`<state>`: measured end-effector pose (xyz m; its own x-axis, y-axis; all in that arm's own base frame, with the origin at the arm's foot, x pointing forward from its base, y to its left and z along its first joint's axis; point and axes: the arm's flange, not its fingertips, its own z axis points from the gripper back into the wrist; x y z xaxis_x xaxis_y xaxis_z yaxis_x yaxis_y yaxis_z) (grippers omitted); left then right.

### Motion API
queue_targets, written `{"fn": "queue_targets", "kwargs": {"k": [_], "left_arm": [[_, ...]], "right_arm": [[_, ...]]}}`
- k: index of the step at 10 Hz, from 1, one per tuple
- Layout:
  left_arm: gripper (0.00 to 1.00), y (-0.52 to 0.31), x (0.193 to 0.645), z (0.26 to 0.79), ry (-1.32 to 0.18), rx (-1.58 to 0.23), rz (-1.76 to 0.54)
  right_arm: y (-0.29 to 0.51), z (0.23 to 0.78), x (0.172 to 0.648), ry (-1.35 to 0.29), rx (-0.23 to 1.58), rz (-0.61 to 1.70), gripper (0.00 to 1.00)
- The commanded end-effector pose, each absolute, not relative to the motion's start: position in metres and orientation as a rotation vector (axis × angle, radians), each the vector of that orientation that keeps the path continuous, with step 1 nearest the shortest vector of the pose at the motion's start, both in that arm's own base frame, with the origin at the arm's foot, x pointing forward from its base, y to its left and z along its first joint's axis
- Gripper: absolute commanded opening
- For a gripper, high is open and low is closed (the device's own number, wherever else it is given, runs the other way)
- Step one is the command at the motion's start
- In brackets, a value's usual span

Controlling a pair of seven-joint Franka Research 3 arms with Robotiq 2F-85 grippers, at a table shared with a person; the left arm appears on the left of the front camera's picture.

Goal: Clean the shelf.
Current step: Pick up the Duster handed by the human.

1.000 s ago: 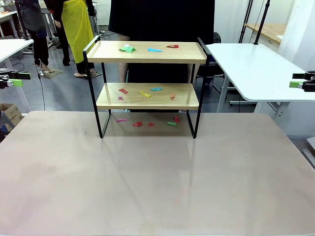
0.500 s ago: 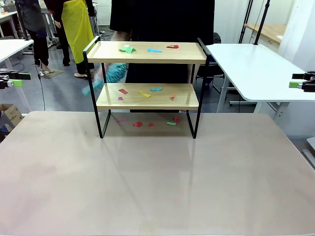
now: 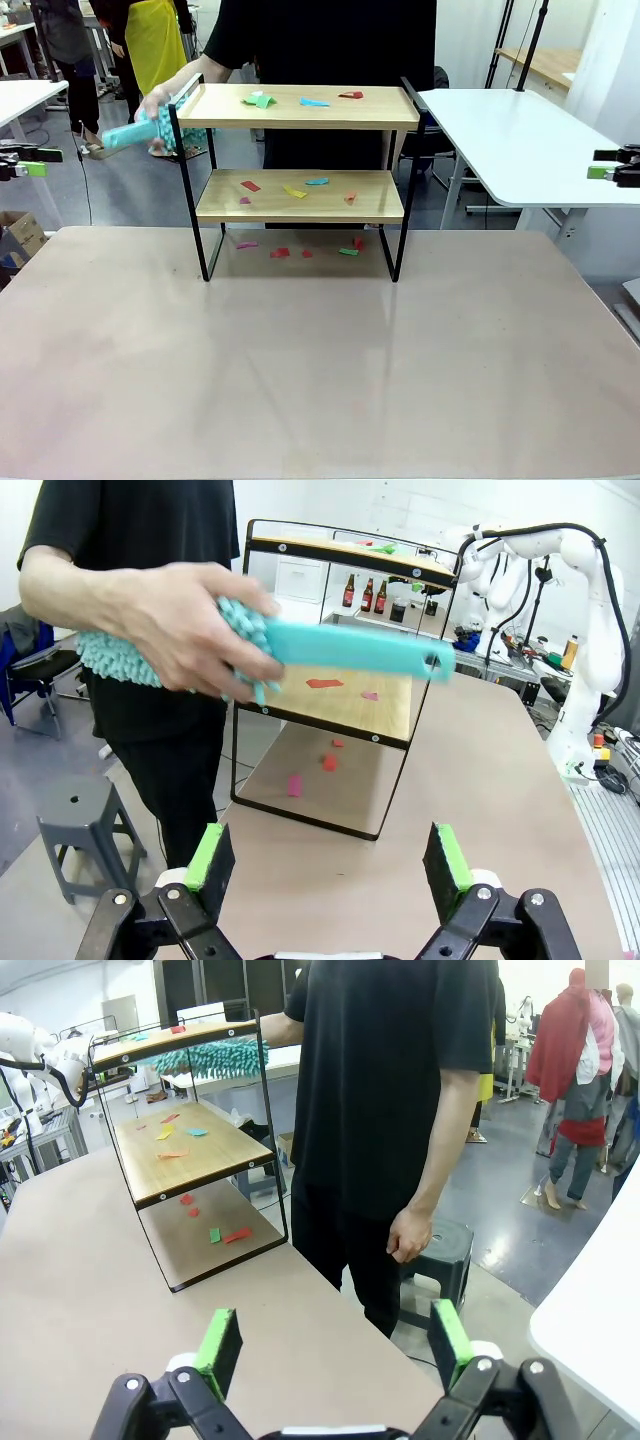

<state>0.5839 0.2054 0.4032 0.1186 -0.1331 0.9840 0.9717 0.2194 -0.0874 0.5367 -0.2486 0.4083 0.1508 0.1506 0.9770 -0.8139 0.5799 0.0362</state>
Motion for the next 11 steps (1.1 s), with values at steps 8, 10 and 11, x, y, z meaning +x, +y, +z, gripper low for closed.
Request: {"fn": "queue_targets", "kwargs": {"k": [8,10,11], "left_arm": [[1.00,0.2053,0.5838,0.4044,-1.130,-0.990,-1.053],[1.00,0.2053,0.5838,0.4044,-1.130,-0.990,-1.053],[1.00,0.2053,0.5838,0.4044,-1.130,-0.990,-1.053]], "right_arm": [[-0.2473,0.4095,0.5367,-1.234,0.672,0.775,1.00],[-0.2473,0.4095,0.5367,-1.234,0.672,0.775,1.00],[-0.2473,0.4095,0.5367,-1.234,0.672,0.775,1.00]]}}
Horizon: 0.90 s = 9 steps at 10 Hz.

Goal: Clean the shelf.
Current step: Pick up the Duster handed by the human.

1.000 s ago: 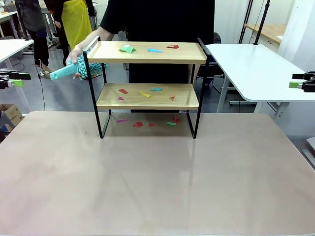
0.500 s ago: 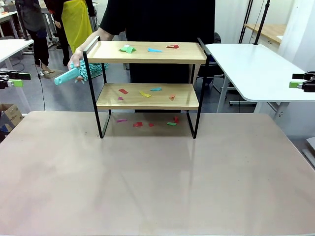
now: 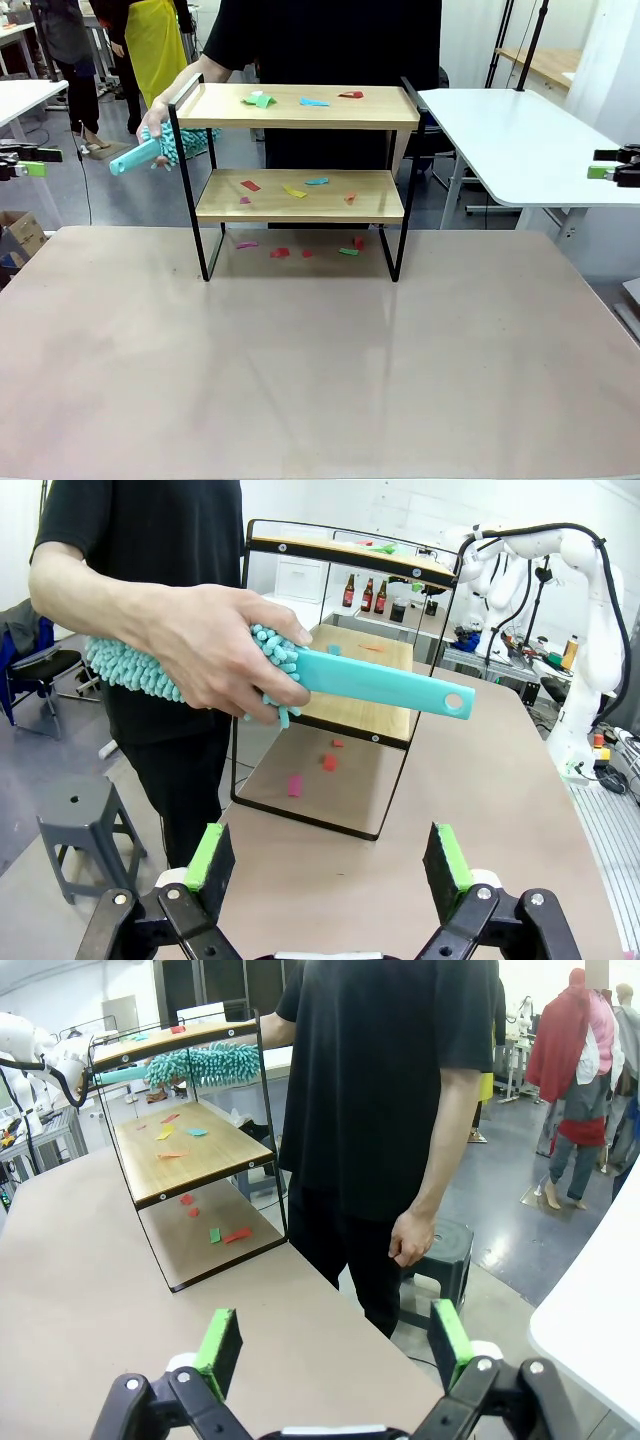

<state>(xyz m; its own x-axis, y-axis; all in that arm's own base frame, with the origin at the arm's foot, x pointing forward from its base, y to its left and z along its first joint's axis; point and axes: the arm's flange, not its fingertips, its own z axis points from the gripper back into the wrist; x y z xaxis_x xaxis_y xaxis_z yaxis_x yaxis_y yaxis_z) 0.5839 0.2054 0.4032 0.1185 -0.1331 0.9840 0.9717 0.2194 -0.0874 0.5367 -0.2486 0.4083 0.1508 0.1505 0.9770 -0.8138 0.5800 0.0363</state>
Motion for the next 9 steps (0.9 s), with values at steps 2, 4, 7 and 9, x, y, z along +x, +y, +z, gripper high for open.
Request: {"fn": "queue_targets", "kwargs": {"k": [2,4,7,9], "left_arm": [[1.00,0.210,0.573,0.440,-1.101,-0.901,-1.031],[1.00,0.207,0.560,0.501,-1.007,-0.764,-0.993],[1.00,0.189,0.544,0.580,-0.822,-0.619,-0.950],[1.00,0.149,0.522,0.623,-0.689,-0.440,-0.905]], "right_arm": [[-0.247,0.410,0.537,-1.234,0.672,0.775,1.00],[-0.247,0.410,0.537,-1.234,0.672,0.775,1.00],[-0.247,0.410,0.537,-1.234,0.672,0.775,1.00],[-0.247,0.410,0.537,-1.234,0.672,0.775,1.00]]}}
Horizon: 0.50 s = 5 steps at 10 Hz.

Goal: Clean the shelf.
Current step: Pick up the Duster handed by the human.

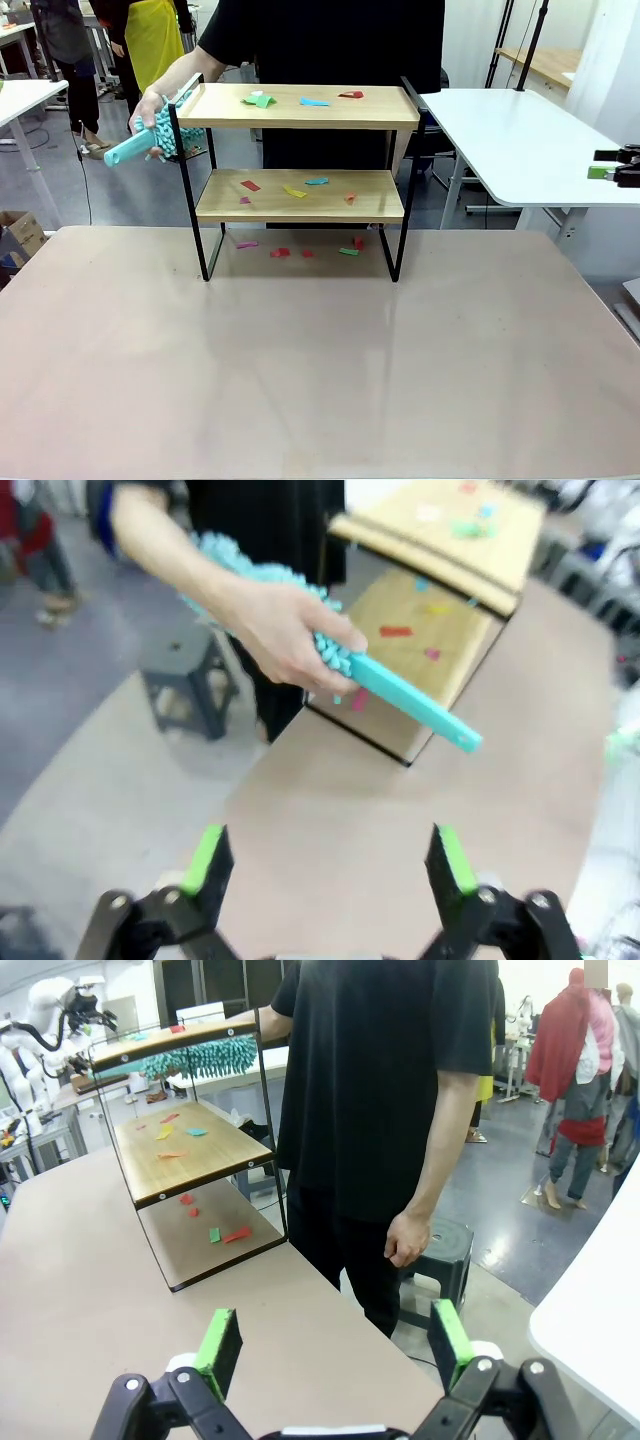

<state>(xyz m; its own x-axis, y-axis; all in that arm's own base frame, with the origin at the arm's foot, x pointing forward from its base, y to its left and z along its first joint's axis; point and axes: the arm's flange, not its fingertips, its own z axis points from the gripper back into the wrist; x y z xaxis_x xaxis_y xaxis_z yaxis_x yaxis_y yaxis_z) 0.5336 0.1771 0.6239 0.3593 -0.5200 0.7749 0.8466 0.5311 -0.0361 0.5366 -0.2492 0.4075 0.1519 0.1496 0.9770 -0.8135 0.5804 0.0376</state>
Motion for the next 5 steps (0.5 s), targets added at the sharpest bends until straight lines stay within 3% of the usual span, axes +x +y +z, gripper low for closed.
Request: {"fn": "queue_targets", "kwargs": {"k": [1,5], "left_arm": [[1.00,0.120,0.512,0.645,-0.656,-0.334,-0.902],[1.00,0.027,0.481,0.681,-0.630,-0.130,-0.736]], "right_arm": [[-0.247,0.410,0.537,-1.234,0.672,0.775,1.00],[-0.247,0.410,0.537,-1.234,0.672,0.775,1.00]]}}
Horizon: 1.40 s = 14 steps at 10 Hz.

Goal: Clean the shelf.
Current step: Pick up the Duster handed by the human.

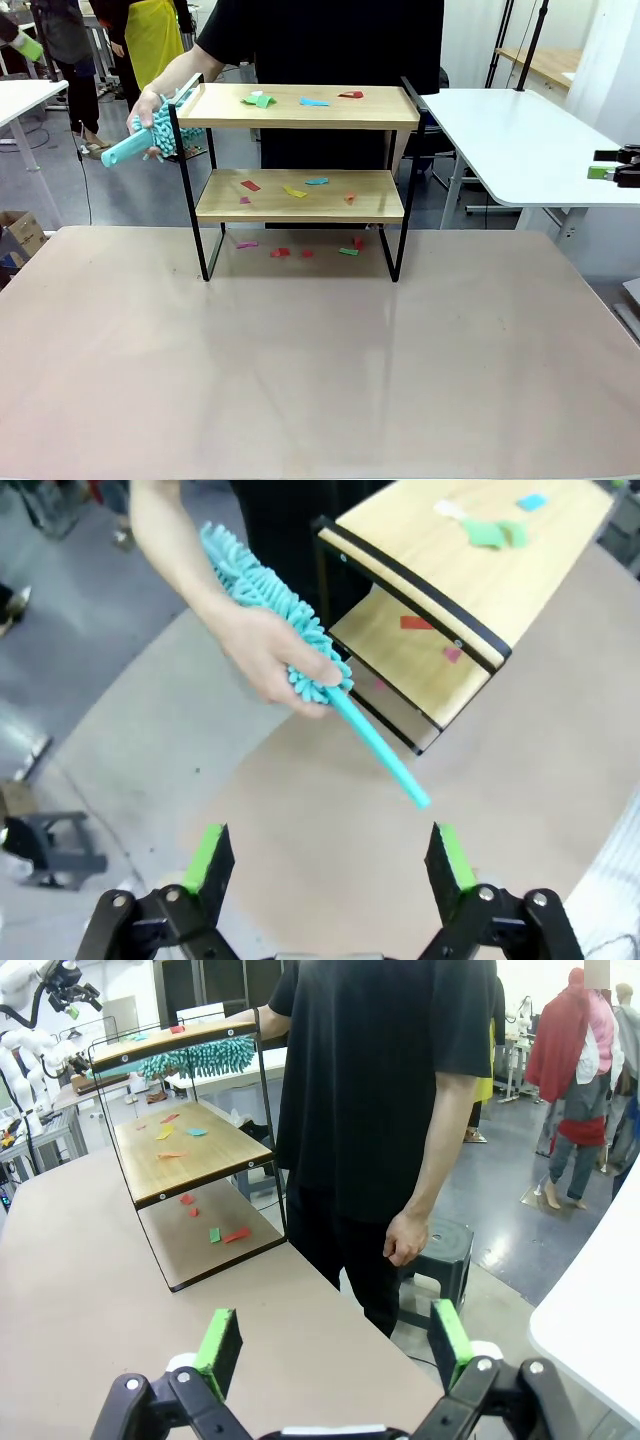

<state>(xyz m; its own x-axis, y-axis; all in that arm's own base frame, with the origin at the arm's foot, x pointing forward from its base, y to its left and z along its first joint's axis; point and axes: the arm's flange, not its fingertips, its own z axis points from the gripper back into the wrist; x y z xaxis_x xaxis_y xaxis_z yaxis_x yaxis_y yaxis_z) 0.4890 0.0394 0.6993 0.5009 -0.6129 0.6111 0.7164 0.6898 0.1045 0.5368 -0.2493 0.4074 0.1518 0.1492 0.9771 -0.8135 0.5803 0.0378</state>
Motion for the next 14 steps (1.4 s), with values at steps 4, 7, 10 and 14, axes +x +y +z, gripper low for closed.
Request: {"fn": "queue_targets", "kwargs": {"k": [4,7,10,14], "left_arm": [[1.00,0.001,0.480,0.686,-0.637,-0.096,-0.738],[1.00,-0.010,0.479,0.676,-0.645,-0.091,-0.727],[1.00,-0.031,0.446,0.630,-0.576,-0.001,-0.408],[1.00,-0.057,0.444,0.590,-0.583,-0.003,-0.358]], "right_arm": [[-0.247,0.410,0.537,-1.234,0.672,0.775,1.00],[-0.247,0.410,0.537,-1.234,0.672,0.775,1.00],[-0.247,0.410,0.537,-1.234,0.672,0.775,1.00],[-0.247,0.410,0.537,-1.234,0.672,0.775,1.00]]}}
